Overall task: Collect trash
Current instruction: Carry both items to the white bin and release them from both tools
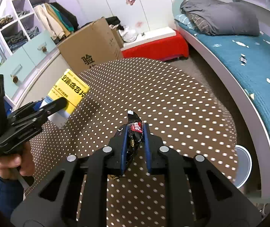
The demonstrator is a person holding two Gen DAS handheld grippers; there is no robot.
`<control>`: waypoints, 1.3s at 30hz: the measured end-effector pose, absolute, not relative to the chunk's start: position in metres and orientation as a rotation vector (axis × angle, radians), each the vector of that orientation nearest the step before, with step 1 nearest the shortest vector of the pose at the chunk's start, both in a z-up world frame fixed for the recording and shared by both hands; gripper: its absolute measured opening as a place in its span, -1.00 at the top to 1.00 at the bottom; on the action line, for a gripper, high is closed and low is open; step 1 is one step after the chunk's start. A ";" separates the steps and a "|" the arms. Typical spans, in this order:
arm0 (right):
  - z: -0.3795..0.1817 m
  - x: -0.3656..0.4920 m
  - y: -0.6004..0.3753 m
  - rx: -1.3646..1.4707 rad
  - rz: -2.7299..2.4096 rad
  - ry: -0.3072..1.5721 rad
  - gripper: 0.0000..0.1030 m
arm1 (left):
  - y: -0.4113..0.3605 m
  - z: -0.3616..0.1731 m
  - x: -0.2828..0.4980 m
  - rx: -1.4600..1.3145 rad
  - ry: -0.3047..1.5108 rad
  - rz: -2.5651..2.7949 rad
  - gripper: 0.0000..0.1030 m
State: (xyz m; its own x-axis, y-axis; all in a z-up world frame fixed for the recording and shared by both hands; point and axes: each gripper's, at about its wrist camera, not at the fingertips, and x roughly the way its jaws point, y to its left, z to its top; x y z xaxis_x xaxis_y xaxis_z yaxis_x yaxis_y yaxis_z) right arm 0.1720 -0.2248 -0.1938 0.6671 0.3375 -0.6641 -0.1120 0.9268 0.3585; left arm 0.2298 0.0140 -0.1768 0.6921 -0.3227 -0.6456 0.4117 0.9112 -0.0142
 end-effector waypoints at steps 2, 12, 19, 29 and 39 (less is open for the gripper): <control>-0.188 0.164 -0.238 0.322 0.249 0.780 0.69 | 0.002 -0.167 0.219 0.140 0.673 -0.422 0.19; -0.153 0.126 -0.325 0.432 0.164 0.641 0.69 | -0.078 -0.136 0.185 0.145 0.612 -0.510 0.19; -0.134 0.090 -0.408 0.483 0.039 0.548 0.69 | -0.152 -0.128 0.178 0.138 0.609 -0.624 0.19; -0.168 0.057 -0.504 0.596 -0.144 0.546 0.69 | -0.255 -0.141 0.166 0.158 0.652 -0.763 0.19; -0.259 0.069 -0.559 0.732 -0.234 0.694 0.68 | -0.354 -0.211 0.182 0.206 0.867 -0.821 0.19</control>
